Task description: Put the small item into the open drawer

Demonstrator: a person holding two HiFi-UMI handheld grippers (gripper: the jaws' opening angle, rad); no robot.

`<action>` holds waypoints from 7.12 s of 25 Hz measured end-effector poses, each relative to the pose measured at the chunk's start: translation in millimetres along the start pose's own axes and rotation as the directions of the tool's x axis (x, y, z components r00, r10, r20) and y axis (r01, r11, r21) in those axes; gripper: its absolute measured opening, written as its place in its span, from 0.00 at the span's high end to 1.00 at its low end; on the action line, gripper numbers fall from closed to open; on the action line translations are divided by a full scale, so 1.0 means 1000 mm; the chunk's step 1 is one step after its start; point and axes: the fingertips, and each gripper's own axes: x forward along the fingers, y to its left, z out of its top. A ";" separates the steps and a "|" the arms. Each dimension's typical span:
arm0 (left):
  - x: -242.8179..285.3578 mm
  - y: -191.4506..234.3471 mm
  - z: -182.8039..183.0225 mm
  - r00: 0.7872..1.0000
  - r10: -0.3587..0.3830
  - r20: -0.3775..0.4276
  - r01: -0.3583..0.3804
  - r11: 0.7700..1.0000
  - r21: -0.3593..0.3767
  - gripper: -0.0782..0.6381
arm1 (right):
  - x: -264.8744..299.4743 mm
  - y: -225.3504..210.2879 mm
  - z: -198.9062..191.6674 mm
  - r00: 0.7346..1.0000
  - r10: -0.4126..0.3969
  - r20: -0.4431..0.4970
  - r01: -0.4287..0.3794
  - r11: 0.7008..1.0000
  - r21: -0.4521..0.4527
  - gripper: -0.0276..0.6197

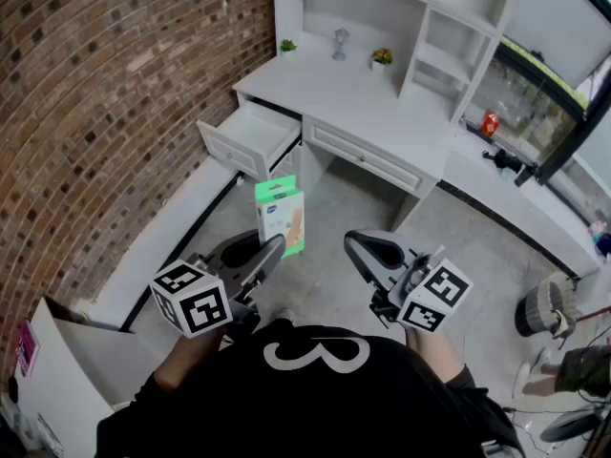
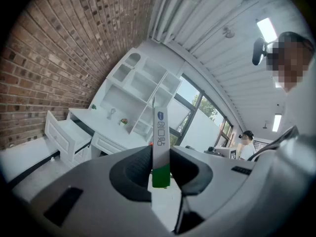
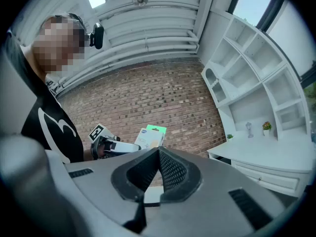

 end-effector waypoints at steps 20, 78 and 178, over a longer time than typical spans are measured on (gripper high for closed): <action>-0.005 0.002 -0.004 0.997 0.071 0.006 -0.071 0.997 0.016 0.76 | 0.004 -0.006 -0.010 0.999 0.038 0.009 -0.039 0.996 0.081 0.94; 0.229 0.506 0.082 0.906 -0.058 -0.420 0.012 0.994 -0.110 0.76 | 0.375 -0.367 -0.092 0.941 -0.305 -0.148 0.338 0.884 0.324 0.94; 0.503 0.458 0.051 0.925 -0.103 -0.367 0.103 0.994 -0.018 0.88 | 0.236 -0.594 -0.080 0.976 -0.200 -0.091 0.217 0.943 0.252 0.94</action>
